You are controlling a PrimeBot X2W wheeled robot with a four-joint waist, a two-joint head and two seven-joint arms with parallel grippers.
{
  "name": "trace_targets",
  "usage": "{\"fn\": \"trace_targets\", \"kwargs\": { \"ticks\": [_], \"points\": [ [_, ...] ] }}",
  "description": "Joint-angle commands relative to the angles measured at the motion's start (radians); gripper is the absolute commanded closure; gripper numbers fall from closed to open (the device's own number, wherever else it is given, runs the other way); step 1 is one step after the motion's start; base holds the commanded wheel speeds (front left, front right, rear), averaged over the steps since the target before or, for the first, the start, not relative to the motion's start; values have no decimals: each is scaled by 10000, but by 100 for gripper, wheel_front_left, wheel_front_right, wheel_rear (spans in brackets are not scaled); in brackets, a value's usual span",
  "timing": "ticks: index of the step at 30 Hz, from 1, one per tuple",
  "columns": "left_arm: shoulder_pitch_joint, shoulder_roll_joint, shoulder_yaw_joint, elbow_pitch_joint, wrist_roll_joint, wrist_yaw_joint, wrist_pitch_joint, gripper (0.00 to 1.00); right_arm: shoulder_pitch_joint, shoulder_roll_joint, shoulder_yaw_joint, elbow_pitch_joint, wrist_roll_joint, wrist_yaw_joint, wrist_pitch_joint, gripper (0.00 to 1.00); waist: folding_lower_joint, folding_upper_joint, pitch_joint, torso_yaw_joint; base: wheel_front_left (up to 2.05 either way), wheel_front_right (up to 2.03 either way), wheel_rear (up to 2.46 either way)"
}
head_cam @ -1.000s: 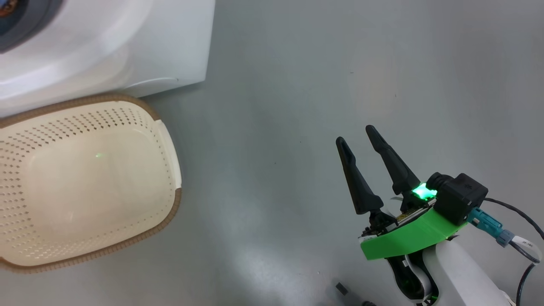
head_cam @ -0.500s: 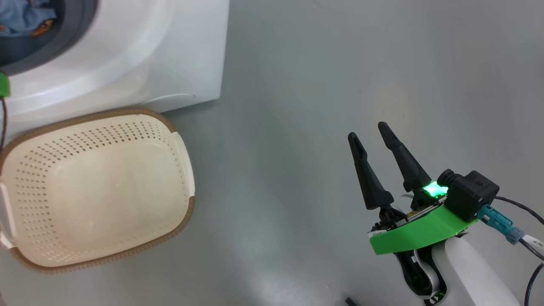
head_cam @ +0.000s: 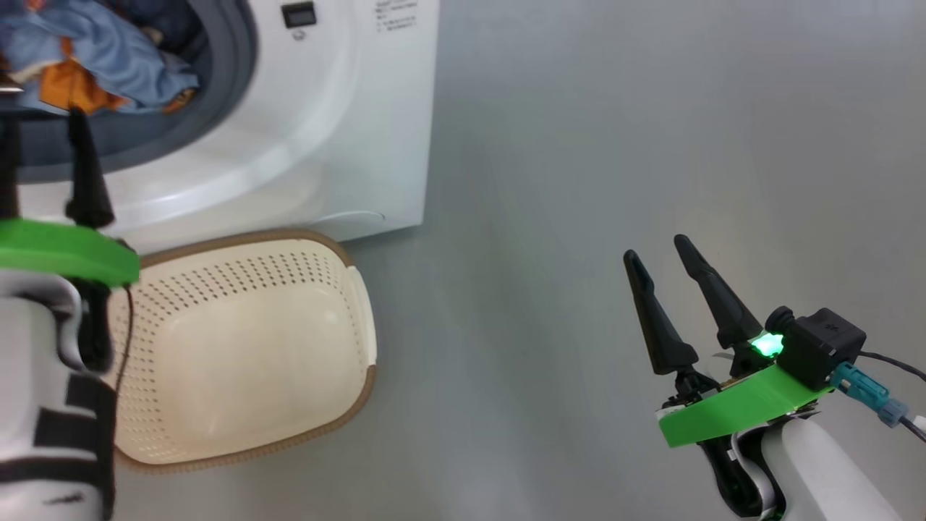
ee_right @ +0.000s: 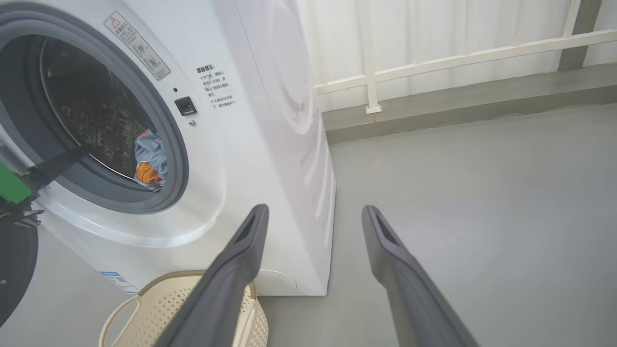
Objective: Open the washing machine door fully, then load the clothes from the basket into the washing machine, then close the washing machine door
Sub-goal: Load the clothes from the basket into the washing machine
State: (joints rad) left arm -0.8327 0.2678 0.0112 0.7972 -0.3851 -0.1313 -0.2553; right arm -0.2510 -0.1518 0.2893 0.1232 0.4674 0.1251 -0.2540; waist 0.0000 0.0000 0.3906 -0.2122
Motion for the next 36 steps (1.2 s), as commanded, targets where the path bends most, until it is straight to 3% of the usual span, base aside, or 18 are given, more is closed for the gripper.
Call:
{"fn": "trace_targets", "kwargs": {
  "ticks": [1, 16, 36],
  "points": [
    [429, 308, 241, -366, 156, 6, -65, 0, 253, -164, 104, -173, 103, 56, -78, 0, 0, 0, -602, 461, 0, 0, 0],
    [3317, -400, 435, -1367, 908, 6, -65, 0, 1522, -806, -388, 30, 198, 56, -78, 0, 0, 0, -2436, 1412, 0, 0, 0],
    [6130, -684, 485, -3080, 1502, 6, -65, 0, 3004, -1063, -745, 47, 309, 56, -78, 0, 0, 0, -3813, 1931, 0, 0, 0]
  ]
}}
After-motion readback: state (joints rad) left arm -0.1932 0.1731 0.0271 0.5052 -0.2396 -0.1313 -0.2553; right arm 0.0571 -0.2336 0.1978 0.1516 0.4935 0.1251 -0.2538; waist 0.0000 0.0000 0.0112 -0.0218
